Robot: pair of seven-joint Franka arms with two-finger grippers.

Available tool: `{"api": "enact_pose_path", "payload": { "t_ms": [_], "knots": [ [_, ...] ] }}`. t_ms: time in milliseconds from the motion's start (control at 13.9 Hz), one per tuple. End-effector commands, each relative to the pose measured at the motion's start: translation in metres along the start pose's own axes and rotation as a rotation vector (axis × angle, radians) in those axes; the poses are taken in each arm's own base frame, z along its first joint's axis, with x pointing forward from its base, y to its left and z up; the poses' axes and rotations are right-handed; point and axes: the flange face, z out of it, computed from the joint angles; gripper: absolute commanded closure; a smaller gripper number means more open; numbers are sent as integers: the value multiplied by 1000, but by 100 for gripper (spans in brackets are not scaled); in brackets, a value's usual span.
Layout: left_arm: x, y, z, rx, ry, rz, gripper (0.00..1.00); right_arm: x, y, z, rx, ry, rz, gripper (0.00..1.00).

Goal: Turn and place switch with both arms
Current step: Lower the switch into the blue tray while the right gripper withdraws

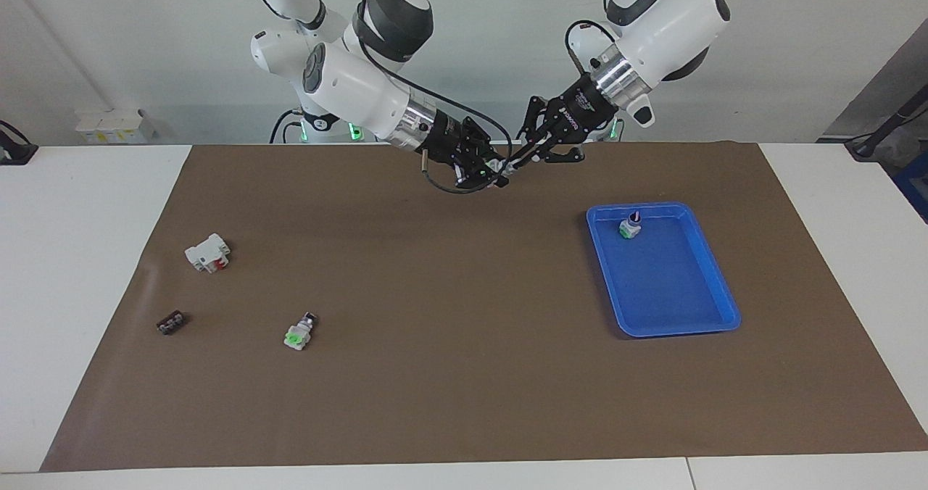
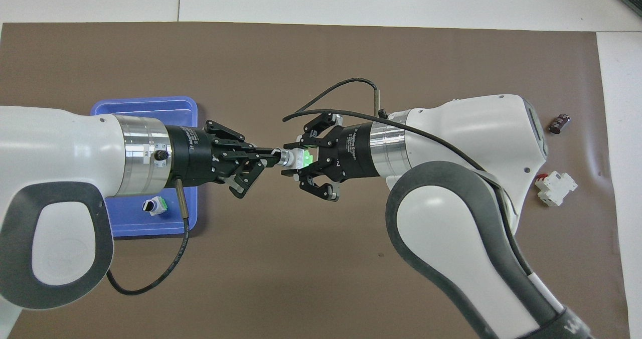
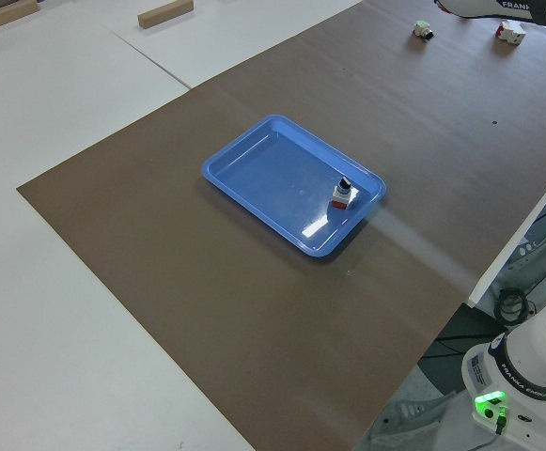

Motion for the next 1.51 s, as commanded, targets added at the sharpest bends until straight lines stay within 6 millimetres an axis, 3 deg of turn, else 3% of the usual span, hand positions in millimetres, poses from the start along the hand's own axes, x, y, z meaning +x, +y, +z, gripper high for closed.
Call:
{"api": "enact_pose_path", "payload": {
  "t_ms": [0,72,144,721,1298,1443],
  "knots": [
    [-11,-6,-5,-42,-56,-12,100,2,15,15,-60,7,37,91],
    [-12,-6,-6,-42,-57,-10,100,3,15,15,-61,17,21,50],
    [-12,-6,-6,-42,-57,-7,100,-1,19,16,-62,26,-7,0],
    [-4,2,-7,-56,-31,16,100,-9,26,3,-52,71,-79,0],
    [33,4,7,-60,49,168,100,-18,34,-21,-35,131,-153,0],
    [51,17,3,-83,63,179,100,-20,41,-30,-45,187,-238,0]
  ]
}}
